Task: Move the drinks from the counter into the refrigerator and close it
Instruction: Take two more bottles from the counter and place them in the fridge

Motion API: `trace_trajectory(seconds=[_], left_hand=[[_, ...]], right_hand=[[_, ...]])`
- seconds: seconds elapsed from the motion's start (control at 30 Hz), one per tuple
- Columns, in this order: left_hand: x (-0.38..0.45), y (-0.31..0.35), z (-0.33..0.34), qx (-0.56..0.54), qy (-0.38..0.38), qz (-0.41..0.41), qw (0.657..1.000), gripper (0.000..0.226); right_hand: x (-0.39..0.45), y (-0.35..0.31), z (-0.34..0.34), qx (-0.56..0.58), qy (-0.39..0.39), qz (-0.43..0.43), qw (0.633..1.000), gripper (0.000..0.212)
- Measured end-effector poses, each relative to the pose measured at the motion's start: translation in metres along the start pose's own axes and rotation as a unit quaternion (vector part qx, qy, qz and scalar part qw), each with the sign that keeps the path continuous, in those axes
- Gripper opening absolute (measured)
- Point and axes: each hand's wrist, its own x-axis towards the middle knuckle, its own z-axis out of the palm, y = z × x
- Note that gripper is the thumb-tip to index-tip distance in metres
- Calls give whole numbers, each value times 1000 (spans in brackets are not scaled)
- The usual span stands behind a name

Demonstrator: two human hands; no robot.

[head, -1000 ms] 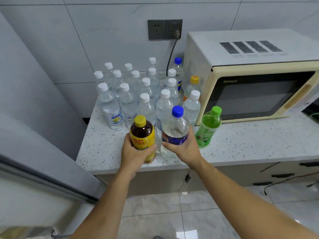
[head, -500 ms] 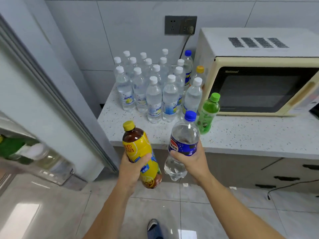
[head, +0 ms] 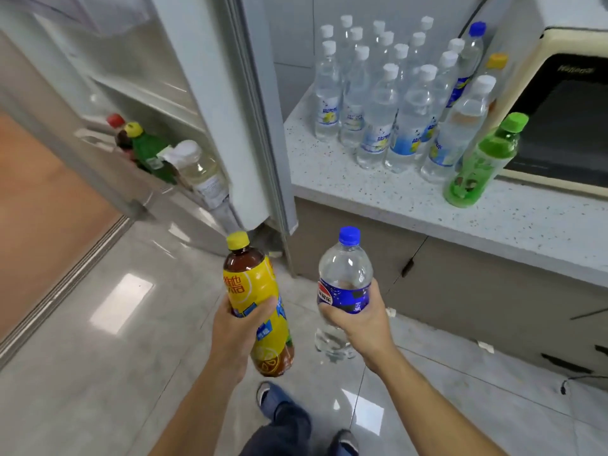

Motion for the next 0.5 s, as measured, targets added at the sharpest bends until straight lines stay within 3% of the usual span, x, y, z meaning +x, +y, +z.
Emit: trace_trajectory(seconds=[0.27, 0.5], left_hand=[[-18, 11, -102, -30, 85, -1, 996, 70], [-1, 42, -234, -54, 127, 18, 990, 76]], right_hand=[[-25, 12, 97, -28, -89, 11, 996, 65], [-40, 11, 244, -36, -135, -5, 990, 71]])
